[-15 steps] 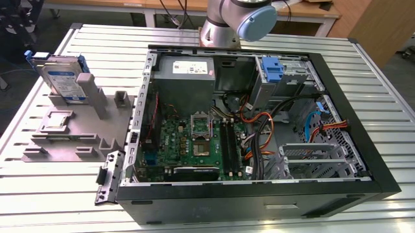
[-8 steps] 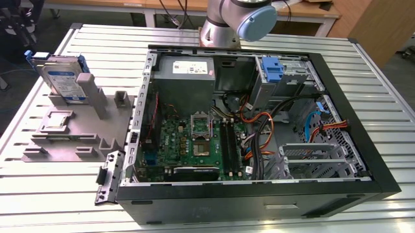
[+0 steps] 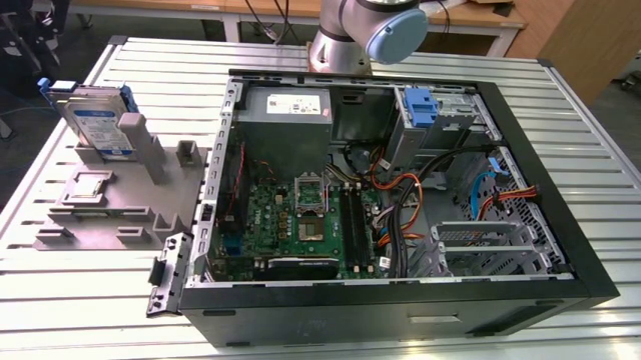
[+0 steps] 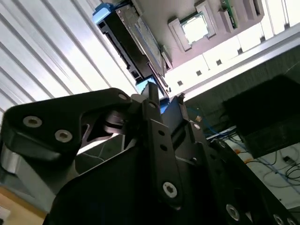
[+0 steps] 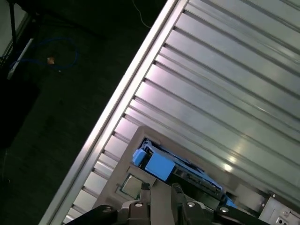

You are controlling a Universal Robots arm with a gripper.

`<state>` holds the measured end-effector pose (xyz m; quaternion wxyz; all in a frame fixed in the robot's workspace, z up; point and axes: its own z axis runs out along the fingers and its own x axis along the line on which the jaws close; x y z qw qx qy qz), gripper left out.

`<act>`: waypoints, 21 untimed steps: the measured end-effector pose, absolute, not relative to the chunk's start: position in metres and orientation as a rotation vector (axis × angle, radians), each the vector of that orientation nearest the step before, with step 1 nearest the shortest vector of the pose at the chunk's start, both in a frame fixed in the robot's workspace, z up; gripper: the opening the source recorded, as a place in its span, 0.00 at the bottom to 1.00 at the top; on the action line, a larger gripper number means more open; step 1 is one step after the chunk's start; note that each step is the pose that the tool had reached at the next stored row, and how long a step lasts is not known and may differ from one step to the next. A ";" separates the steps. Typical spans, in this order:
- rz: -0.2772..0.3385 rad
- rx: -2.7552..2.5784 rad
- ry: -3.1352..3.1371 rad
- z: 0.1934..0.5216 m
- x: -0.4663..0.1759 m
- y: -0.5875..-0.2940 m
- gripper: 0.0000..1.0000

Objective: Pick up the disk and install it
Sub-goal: 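Pick up the disk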

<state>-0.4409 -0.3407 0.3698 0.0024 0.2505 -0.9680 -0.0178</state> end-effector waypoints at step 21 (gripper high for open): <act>-0.053 1.317 -2.839 0.366 -0.441 -0.341 0.38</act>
